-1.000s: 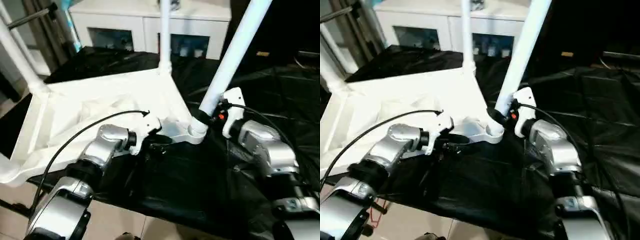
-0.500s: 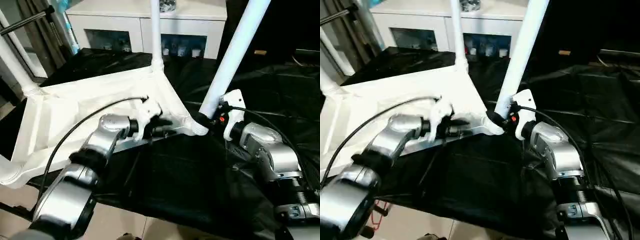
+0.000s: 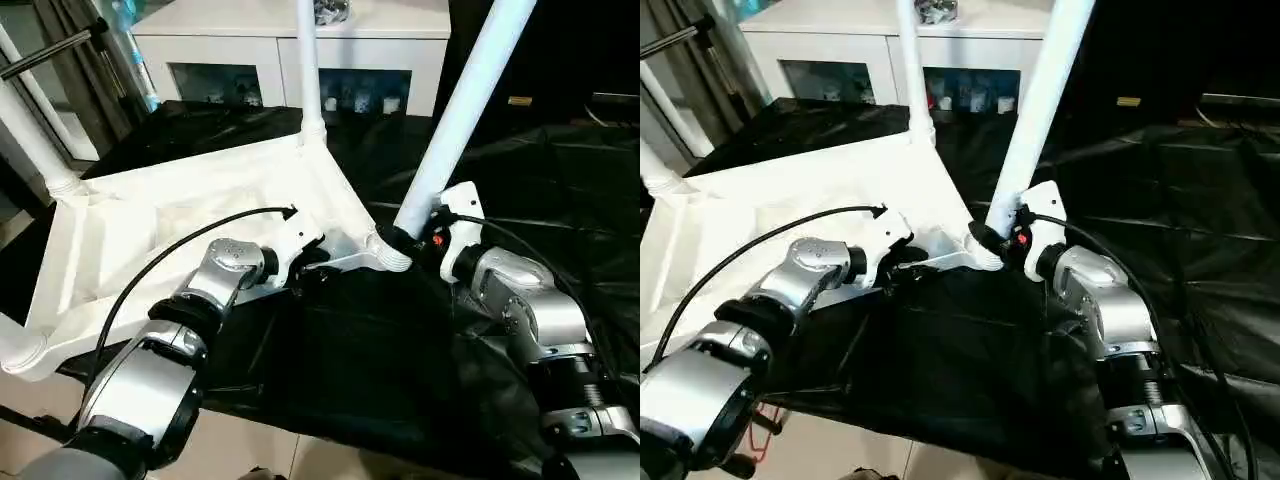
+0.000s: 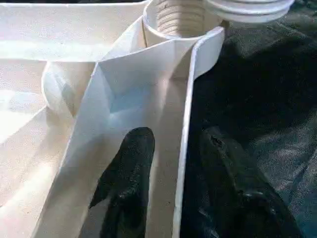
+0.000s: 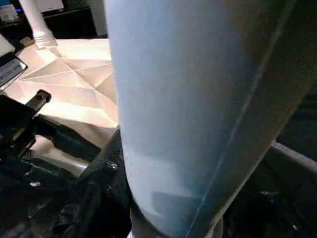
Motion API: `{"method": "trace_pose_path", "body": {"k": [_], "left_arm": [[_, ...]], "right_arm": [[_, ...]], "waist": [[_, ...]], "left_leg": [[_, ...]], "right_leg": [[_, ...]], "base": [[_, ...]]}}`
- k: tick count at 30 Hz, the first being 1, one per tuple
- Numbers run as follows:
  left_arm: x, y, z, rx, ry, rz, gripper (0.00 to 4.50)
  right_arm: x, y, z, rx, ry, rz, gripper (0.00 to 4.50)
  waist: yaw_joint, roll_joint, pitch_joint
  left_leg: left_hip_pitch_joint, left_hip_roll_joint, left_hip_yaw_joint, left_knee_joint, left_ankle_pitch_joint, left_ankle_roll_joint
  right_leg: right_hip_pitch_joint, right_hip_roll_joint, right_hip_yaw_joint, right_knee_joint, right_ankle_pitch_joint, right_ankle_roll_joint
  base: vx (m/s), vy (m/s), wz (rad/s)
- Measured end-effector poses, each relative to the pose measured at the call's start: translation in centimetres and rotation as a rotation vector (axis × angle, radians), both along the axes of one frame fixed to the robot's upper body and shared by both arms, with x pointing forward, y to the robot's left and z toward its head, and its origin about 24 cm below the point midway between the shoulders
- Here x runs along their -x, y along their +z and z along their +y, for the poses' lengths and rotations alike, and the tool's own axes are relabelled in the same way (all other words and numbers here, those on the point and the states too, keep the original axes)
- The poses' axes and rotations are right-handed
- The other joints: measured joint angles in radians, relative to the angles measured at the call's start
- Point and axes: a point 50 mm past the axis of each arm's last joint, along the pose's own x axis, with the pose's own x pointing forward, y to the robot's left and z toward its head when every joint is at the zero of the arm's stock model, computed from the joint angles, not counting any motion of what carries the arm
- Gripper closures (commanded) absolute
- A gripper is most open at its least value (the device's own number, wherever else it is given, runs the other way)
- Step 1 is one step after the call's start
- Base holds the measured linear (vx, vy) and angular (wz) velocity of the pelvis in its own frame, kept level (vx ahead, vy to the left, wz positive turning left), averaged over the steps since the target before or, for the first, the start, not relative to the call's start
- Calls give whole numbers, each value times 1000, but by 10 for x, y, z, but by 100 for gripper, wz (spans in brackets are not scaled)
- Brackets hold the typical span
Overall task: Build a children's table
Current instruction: Insert table leg to table base
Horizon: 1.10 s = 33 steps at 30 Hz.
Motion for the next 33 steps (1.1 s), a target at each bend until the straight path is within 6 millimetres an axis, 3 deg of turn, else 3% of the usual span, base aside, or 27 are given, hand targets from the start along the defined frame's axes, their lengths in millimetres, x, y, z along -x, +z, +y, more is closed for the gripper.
{"method": "trace_pose_path", "body": {"k": [4,8,9,12,17,23,33], "left_arm": [[0,0,2,-5,-17,8,348],[1,0,3,-13,-37,11,357],[1,0,3,-15,-45,13,386],[2,1,5,-24,-66,14,390],[6,1,8,-16,-157,68,445],[13,1,10,2,-252,139,449],[19,-2,14,2,-272,131,450]], "right_arm": [[0,0,0,1,1,-2,261],[-1,2,0,7,12,-12,261],[-1,3,0,9,13,-16,261],[-1,3,1,11,23,-15,261],[0,2,3,26,75,-7,261],[4,0,4,53,174,35,261],[9,0,7,84,236,53,261]], "waist": [[-1,0,0],[-3,0,0],[-2,0,0],[-2,0,0],[4,0,0],[22,0,0],[24,2,-1]], "left_leg": [[0,0,0,0,0,0],[0,0,0,0,0,0],[0,0,0,0,0,0],[0,0,0,0,0,0],[0,0,0,0,0,0],[0,0,0,0,0,0],[1,0,1,0,0,0]], "right_leg": [[0,0,0,0,0,0],[0,0,0,0,0,0],[0,0,0,0,0,0],[0,0,0,0,0,0],[0,0,0,0,0,0],[0,0,0,0,0,0],[0,0,0,1,0,0]], "base": [[0,0,0],[0,0,0],[0,0,0],[0,0,0],[0,0,0],[0,0,0],[0,0,0]]}}
